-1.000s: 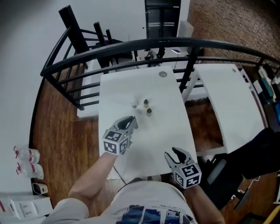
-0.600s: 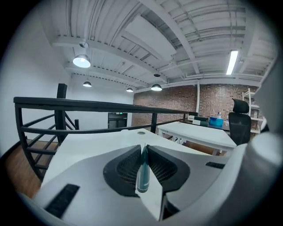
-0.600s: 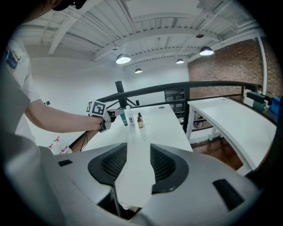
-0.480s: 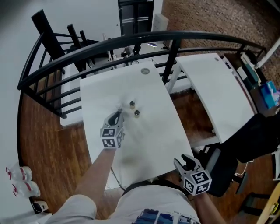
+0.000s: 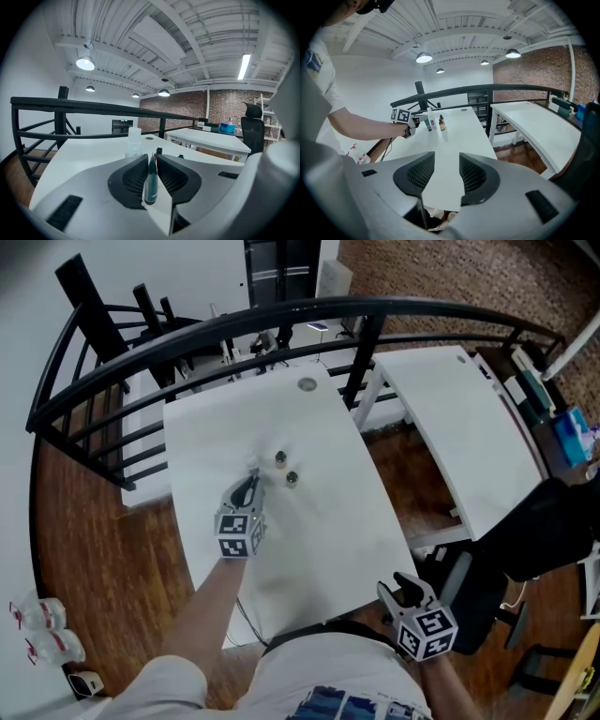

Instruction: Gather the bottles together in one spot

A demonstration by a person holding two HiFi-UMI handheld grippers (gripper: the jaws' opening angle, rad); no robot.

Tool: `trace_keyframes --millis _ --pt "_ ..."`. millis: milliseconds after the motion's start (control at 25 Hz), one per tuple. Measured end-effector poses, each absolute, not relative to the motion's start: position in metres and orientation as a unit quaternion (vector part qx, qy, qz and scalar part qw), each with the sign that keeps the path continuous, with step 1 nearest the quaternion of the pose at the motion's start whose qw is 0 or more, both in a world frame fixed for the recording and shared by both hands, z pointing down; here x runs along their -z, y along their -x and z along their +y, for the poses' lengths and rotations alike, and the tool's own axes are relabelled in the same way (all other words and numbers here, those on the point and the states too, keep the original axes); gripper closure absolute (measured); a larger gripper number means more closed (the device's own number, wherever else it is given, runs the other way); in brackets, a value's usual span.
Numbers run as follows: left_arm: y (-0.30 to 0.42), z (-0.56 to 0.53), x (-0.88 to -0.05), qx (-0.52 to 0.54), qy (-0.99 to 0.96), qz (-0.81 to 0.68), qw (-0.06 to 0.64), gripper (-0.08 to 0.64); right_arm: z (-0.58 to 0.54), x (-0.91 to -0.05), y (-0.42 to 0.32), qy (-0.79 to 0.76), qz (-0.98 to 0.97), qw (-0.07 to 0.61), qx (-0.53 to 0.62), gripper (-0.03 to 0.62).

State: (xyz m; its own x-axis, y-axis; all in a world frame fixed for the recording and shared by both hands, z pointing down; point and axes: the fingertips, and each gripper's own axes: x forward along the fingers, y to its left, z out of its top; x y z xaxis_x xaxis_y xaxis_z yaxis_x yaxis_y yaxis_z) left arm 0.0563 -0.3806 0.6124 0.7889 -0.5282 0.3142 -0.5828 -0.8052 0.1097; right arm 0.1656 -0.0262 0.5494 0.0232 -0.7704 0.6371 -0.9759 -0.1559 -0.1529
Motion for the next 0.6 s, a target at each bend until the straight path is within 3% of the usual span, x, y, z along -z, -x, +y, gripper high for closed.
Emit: trace_keyframes --millis 280,600 --pt "-0.055 -0.375 -0.604 -0.138 -0.947 -0.276 0.095 0.434 -0.038 -0.546 -0.156 -0.688 -0.638 0.176 -0.300 0.400" --pt "-0.038 -0.349 -0.569 -0.122 -0.945 -0.290 0.085 0.419 -0.033 -0.540 -0.156 -0.671 -0.660 0.176 -0.288 0.400"
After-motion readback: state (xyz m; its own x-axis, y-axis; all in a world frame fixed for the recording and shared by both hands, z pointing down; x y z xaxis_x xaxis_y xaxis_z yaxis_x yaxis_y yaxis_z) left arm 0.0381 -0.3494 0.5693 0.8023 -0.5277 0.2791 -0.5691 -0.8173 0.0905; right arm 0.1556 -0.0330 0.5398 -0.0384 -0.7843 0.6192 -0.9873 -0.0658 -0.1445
